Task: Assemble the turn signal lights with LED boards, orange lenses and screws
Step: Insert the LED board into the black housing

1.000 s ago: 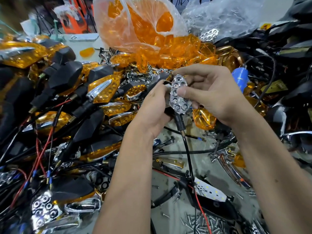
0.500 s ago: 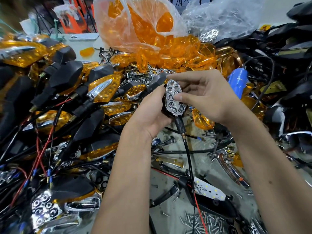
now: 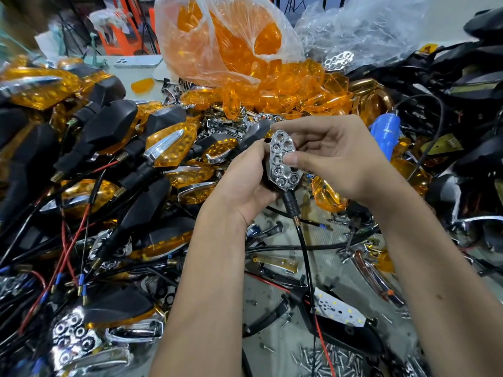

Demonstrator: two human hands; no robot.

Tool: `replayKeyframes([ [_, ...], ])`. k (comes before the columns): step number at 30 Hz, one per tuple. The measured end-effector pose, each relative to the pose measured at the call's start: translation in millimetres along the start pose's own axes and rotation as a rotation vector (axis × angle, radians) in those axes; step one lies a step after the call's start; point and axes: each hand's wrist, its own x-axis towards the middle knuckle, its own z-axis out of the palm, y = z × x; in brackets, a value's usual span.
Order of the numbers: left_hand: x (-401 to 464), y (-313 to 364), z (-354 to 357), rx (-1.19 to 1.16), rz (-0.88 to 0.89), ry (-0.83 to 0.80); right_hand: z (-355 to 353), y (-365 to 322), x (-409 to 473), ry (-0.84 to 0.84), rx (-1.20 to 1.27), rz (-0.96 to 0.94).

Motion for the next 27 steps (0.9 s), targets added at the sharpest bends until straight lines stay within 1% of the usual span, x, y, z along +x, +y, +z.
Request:
replayKeyframes([
  [4, -2, 0, -1, 0.005, 0.018, -0.046, 4, 0, 1, -0.007, -0.023, 0.003],
  [9, -1, 0, -1, 0.001, 0.019, -0.061, 7, 0, 2, -0.013, -0.095, 0.005],
  [18, 2, 2, -2, -0.027, -0.001, 0.008, 7, 5, 1, 0.012, -0.061, -0.028],
  [24, 0, 4, -4, -0.019, 0.008, 0.018, 7, 9, 3, 0.036, 0.009, -0.006],
  [27, 0, 3, -4, -0.033, 0.008, 0.020, 7, 11, 4, 0.031, -0.013, -0.011],
])
